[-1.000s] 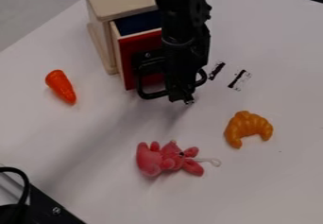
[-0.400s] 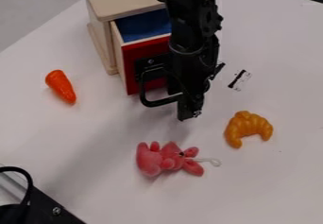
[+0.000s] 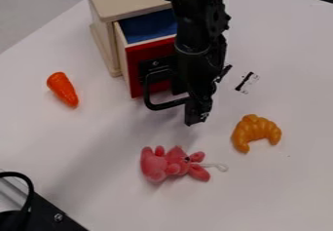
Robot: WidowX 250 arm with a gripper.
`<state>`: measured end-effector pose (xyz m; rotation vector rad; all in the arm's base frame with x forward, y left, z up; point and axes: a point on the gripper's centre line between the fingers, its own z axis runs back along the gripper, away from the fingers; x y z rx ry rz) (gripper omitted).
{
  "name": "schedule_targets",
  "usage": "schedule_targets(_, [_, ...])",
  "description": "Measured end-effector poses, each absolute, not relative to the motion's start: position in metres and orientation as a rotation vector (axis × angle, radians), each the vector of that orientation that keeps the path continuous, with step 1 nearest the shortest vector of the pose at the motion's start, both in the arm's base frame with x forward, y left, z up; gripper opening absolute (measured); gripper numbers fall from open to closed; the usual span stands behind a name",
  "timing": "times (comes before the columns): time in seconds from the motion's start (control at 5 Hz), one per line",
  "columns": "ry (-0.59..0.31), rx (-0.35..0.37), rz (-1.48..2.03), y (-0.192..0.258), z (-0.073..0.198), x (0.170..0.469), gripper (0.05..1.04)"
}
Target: Open the drawer
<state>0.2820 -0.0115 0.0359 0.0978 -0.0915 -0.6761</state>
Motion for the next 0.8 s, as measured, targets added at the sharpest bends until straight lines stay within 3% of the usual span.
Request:
schedule_targets(0.2, [-0.106, 0.094, -0.655, -0.009, 0.045, 0.281, 0.999])
schedule_targets(0.6, [-0.22, 0.069, -0.628, -0.005, 0.089, 0.279, 0.999])
schedule_targets(0.8, [-0.229, 0.073, -0.625, -0.004, 0.091, 0.279, 0.999])
